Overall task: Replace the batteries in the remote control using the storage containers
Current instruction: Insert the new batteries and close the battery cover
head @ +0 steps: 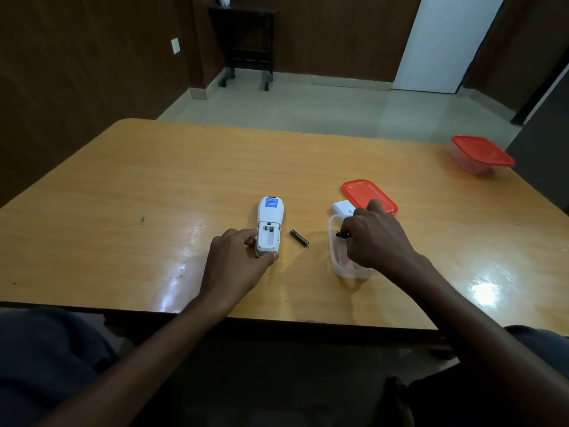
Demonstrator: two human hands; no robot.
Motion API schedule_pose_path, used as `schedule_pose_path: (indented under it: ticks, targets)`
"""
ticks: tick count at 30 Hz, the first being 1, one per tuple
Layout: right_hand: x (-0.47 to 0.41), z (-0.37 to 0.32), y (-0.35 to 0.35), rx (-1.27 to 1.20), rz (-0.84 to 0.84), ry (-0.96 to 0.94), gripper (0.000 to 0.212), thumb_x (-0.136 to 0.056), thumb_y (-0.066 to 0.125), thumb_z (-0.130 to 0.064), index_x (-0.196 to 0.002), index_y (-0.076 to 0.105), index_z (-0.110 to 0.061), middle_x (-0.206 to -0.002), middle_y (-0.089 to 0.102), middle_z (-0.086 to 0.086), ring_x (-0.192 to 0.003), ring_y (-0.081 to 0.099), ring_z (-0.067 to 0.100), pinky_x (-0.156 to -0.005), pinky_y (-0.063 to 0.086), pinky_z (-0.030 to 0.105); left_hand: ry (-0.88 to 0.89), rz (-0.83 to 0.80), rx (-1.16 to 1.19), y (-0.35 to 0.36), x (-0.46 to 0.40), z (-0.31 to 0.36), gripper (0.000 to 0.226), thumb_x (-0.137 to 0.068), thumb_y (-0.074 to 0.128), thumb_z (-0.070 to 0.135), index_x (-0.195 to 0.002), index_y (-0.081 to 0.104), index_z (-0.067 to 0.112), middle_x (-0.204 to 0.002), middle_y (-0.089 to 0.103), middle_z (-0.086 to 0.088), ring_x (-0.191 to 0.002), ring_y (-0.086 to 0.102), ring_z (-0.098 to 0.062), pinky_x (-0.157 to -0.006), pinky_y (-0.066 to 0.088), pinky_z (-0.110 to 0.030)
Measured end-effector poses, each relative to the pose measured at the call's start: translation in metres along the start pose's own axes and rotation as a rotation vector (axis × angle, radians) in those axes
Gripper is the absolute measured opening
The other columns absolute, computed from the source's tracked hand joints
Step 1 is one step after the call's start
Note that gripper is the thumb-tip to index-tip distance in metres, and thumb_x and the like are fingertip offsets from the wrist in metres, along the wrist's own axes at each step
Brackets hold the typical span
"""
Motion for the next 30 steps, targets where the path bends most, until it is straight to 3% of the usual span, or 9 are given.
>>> schedule_pose_path:
  ticks: [4,9,14,19,26,30]
  targets:
    - [0.006,-0.012,-0.024,-0.17,0.197,-0.059,0.02,-0.087,0.066,-0.018,-0.103,0.076,-0.014,-0.092,0.069,0.004,-0.097,0.049,0.03,-0.067,0.05,0.043,0.004,-0.001,0.006,-0.001,-0.001,0.0,0.058,-0.074,0.084,0.043,-0.128,0.068,0.029,-0.111,0.066,0.003,-0.107,0.061,-0.022,-0.083,0.051,-0.034]
    - [0.007,-0.046,-0.042,-0.279,0.348,-0.176,0.018,-0.089,0.068,-0.022,-0.105,0.071,-0.013,-0.094,0.07,0.004,-0.095,0.051,0.027,-0.07,0.048,0.04,0.025,-0.008,0.006,-0.001,-0.004,0.001,0.057,-0.075,0.085,0.042,-0.128,0.069,0.028,-0.115,0.067,0.0,-0.107,0.061,-0.02,-0.08,0.048,-0.029]
    - [-0.001,-0.081,-0.033,-0.593,0.284,-0.27,0.032,-0.096,0.061,-0.018,-0.128,0.06,-0.017,-0.095,0.071,0.0,-0.095,0.049,0.022,-0.071,0.048,0.039,0.052,0.001,-0.015,-0.001,-0.003,0.001,0.058,-0.077,0.082,0.045,-0.13,0.069,0.025,-0.115,0.068,-0.001,-0.106,0.063,-0.021,-0.083,0.052,-0.032]
    - [-0.011,-0.097,-0.022,-0.759,0.302,-0.23,0.017,-0.092,0.067,-0.017,-0.108,0.063,-0.017,-0.09,0.076,-0.004,-0.088,0.054,0.019,-0.069,0.048,0.039,0.061,0.004,-0.025,-0.001,-0.004,0.002,0.052,-0.08,0.077,0.046,-0.126,0.07,0.024,-0.11,0.069,-0.003,-0.105,0.062,-0.025,-0.082,0.051,-0.036]
    - [-0.01,-0.105,-0.016,-0.69,0.308,-0.315,0.014,-0.089,0.067,-0.014,-0.102,0.061,-0.013,-0.088,0.075,0.003,-0.083,0.06,0.024,-0.063,0.052,0.045,0.083,0.012,-0.011,-0.001,-0.005,0.002,0.05,-0.081,0.078,0.042,-0.127,0.07,0.024,-0.11,0.07,-0.002,-0.104,0.061,-0.022,-0.076,0.043,-0.028]
    - [-0.006,-0.109,-0.025,-0.58,0.326,-0.464,0.009,-0.085,0.063,-0.013,-0.093,0.061,-0.01,-0.074,0.069,0.008,-0.065,0.06,0.029,-0.051,0.05,0.043,0.107,-0.008,0.003,0.001,-0.007,-0.003,0.053,-0.078,0.079,0.045,-0.127,0.071,0.025,-0.107,0.07,0.0,-0.101,0.064,-0.021,-0.079,0.055,-0.035]
Point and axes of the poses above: each hand's wrist, its own x-axis away from the middle knuckle, its own y-axis out of the palm, z = x × y, the point moved 7 cm from there along -x, towards the middle knuckle
